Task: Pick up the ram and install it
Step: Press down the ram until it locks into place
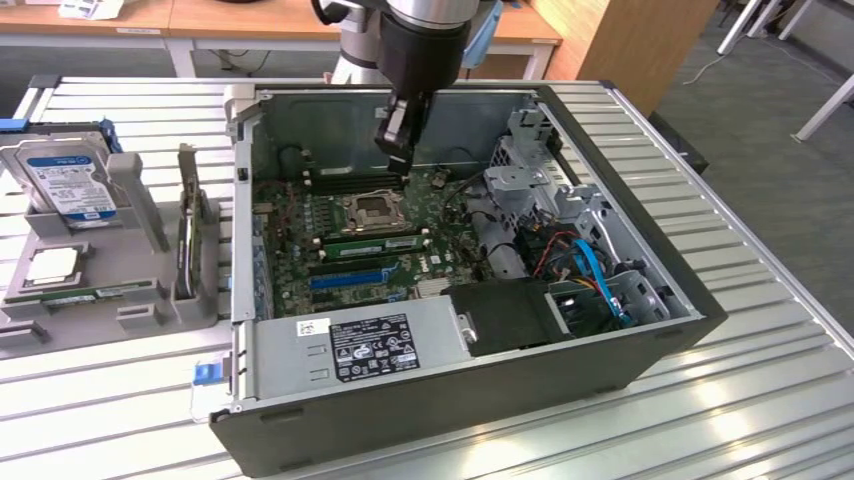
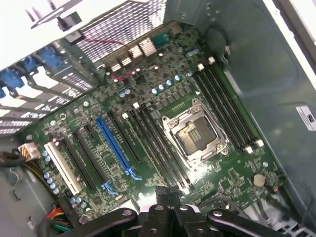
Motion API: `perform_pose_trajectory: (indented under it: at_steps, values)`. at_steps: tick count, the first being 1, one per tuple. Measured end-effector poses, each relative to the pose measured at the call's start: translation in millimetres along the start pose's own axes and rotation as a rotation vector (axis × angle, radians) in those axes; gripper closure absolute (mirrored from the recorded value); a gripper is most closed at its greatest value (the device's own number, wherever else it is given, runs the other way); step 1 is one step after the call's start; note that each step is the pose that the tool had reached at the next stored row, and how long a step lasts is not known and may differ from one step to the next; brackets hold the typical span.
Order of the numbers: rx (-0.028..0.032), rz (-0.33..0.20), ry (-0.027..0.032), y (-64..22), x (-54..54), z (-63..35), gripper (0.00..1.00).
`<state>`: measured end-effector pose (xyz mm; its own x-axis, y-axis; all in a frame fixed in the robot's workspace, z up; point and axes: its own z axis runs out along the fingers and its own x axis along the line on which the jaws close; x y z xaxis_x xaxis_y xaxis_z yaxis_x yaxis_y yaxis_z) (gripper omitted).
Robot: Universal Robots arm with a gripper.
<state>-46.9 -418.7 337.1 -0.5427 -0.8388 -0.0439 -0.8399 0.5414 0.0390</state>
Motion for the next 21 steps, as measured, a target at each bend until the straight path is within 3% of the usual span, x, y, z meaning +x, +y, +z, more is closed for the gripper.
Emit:
perform_pose_trajectory:
  at_steps: [21]
  values:
    - [0.0134, 0.305, -0.0119, 0.0, 0.0, 0.0, 0.9]
